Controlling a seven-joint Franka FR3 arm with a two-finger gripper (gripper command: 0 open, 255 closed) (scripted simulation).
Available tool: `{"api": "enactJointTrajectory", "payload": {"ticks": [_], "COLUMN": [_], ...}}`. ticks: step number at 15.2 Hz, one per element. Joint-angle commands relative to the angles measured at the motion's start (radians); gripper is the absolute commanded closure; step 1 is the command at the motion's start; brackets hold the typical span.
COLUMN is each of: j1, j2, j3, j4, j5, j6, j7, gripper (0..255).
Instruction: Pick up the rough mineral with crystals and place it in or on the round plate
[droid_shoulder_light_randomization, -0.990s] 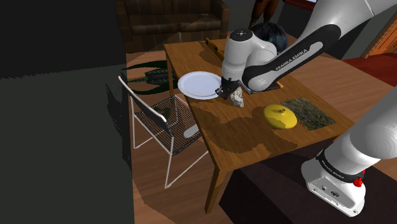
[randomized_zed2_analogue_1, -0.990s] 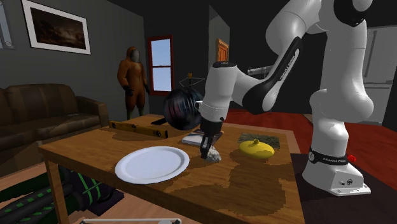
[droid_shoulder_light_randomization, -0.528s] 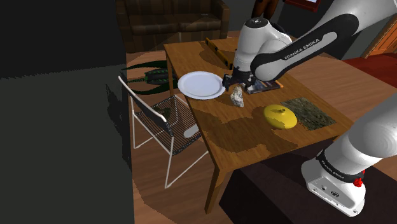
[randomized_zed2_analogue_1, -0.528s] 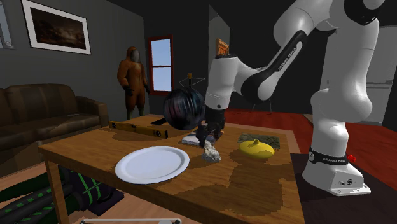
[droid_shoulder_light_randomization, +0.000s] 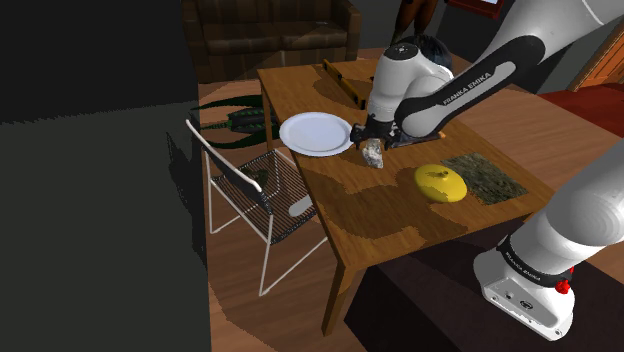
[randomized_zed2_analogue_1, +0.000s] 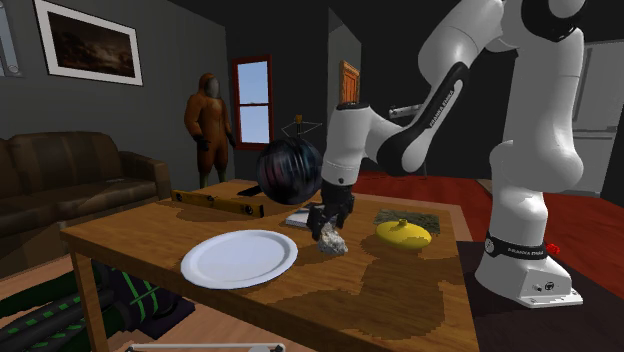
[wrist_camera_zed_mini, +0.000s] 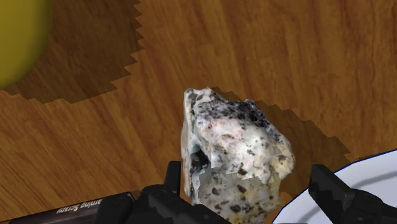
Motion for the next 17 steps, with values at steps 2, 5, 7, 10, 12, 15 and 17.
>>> {"api": "enactJointTrajectory", "payload": {"ticks": [2, 5, 7, 10, 12, 15, 17], "j1": [-0.001, -0.001, -0.001, -0.001, -0.001, -0.001, -0.001], "j2": [0.006, 0.006, 0.006, 0.006, 0.006, 0.006, 0.006], "j3": [-0.001, -0.001, -0.001, -0.001, -0.001, -0.001, -0.001], "j4": [0.0, 0.0, 0.0, 0.0, 0.0, 0.0, 0.0], "j5": [-0.007, -0.007, -0.007, -0.007, -0.007, -0.007, -0.007], "j6": [0.005, 0.005, 0.005, 0.005, 0.006, 0.005, 0.005], "j7": [0.005, 0.005, 0.005, 0.005, 0.005, 0.005, 0.005], "gripper": [0, 0, 0, 255, 255, 255, 255]}}
